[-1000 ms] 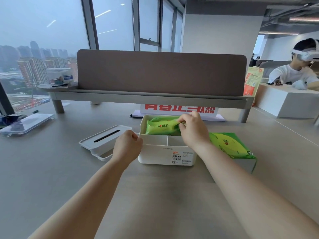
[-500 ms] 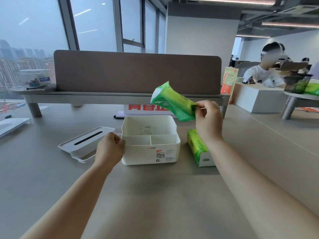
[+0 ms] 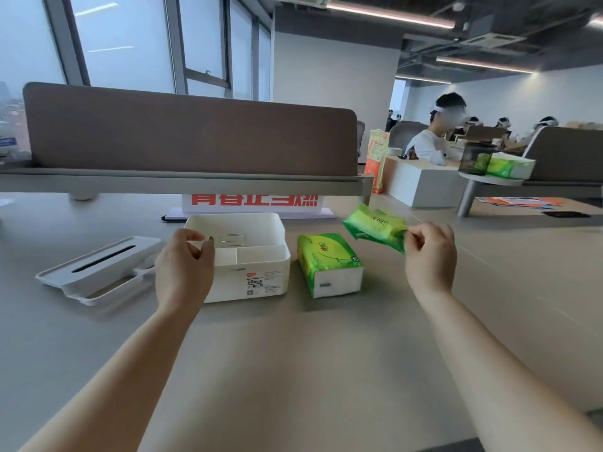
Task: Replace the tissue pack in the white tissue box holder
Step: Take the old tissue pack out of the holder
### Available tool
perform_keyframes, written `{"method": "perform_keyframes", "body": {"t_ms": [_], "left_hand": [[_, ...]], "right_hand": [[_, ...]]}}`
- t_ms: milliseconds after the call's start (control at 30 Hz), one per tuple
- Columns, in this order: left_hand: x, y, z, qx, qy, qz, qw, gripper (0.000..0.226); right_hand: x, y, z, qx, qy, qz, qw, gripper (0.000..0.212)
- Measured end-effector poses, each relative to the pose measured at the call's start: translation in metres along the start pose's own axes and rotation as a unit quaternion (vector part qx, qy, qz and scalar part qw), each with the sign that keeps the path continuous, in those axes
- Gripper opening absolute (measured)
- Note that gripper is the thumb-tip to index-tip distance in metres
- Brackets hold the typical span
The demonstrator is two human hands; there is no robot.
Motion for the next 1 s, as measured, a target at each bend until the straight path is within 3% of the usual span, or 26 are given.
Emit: {"method": "perform_keyframes", "body": {"t_ms": [133, 333, 467, 600, 700, 867, 1000], "left_hand": [[0.028, -0.015, 0.017, 0.022, -0.001, -0.044, 0.999, 0.021], [0.032, -0.015, 0.018, 0.023, 0.023, -0.054, 0.998, 0.022], [0.031, -0.012, 0.017, 0.020, 0.029, -0.075, 0.997, 0.021], [0.033, -0.019, 0.024, 0.040, 0.053, -0.090, 0.994, 0.017], [0.033, -0.019, 0.024, 0.047, 0.055, -0.100, 0.992, 0.017], [0.029, -0.015, 0.016, 0.051, 0.079, -0.134, 0.987, 0.023], [0.035, -0.021, 0.022, 0.108, 0.142, -0.208, 0.962, 0.023]], "right_hand": [[-0.018, -0.002, 0.019, -0.008, -0.082, -0.011, 0.997, 0.007], [0.010, -0.028, 0.060, 0.070, -0.220, -0.245, 0.942, 0.027], [0.008, -0.030, 0.039, 0.050, -0.194, -0.232, 0.952, 0.034], [0.025, -0.035, 0.002, 0.049, -0.073, -0.226, 0.970, 0.037], [0.050, -0.048, -0.024, 0.041, -0.030, -0.281, 0.958, 0.064], [0.082, -0.066, -0.041, 0.035, -0.142, -0.348, 0.926, 0.106], [0.093, -0.072, -0.048, 0.040, -0.219, -0.340, 0.914, 0.110]]}}
Point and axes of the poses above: each hand's wrist, its own y-axis towards the middle knuckle, its own x-axis out of the palm, z = x × y, the point moved 7 cm from there along y, towards the middle knuckle, and after that the axes turned 4 degrees about z, right-handed, at the moved point
